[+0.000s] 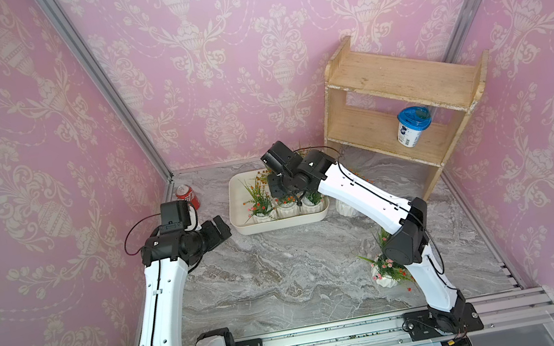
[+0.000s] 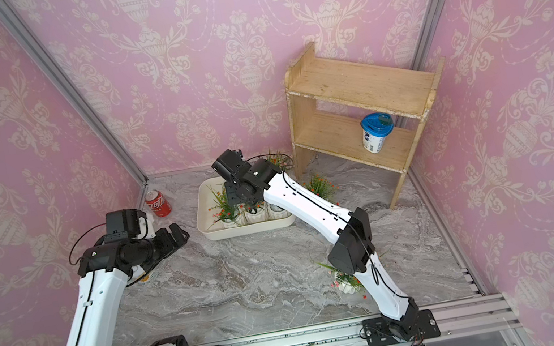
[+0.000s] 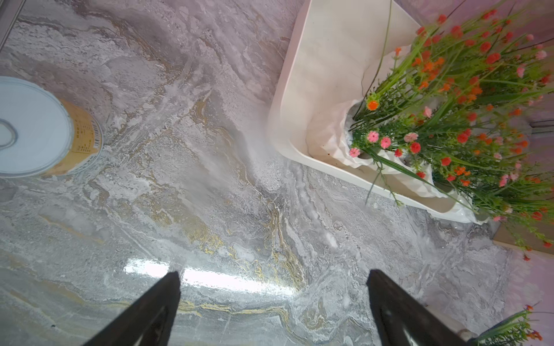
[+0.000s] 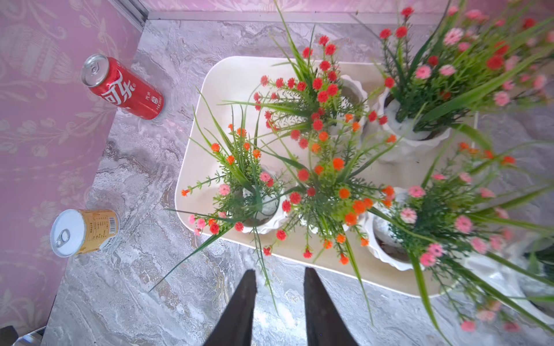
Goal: Put the potted gypsophila into the storage box
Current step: Place the baby's breath potted plant at the storage box, then pick up the baby's breath potted plant from the center of the board.
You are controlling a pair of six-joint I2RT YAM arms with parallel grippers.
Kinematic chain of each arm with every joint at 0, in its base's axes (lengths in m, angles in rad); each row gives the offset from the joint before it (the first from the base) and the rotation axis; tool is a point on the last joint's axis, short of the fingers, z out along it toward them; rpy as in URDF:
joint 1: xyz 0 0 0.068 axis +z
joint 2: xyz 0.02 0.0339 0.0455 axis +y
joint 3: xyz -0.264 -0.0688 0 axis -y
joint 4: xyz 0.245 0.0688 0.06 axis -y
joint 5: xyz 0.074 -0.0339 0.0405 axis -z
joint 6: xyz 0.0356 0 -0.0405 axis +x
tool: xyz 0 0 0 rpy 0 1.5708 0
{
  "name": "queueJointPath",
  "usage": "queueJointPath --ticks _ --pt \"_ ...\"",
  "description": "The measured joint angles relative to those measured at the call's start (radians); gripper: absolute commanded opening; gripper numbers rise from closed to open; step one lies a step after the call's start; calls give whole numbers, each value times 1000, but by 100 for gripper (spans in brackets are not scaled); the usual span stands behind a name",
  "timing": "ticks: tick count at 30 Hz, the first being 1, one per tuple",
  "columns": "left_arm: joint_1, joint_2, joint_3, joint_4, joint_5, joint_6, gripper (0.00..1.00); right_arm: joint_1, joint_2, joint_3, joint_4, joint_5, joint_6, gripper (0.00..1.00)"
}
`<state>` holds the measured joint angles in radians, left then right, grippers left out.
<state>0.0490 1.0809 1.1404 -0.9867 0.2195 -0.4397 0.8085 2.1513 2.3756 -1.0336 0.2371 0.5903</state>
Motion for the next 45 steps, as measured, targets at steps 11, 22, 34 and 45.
queueJointPath --ticks 11,22,34,45 --pt "-465 -3 156 -29 -182 -222 99 -47 -375 -484 41 64 -47 59" --pt "-812 264 157 105 -282 -280 99 -283 -760 -875 79 66 -35 99" --pt "-990 470 149 267 -249 -134 99 -547 -1077 -1247 76 -46 -13 100" --pt "-1113 654 153 459 -195 -126 99 -645 -1109 -1432 114 -140 28 100"
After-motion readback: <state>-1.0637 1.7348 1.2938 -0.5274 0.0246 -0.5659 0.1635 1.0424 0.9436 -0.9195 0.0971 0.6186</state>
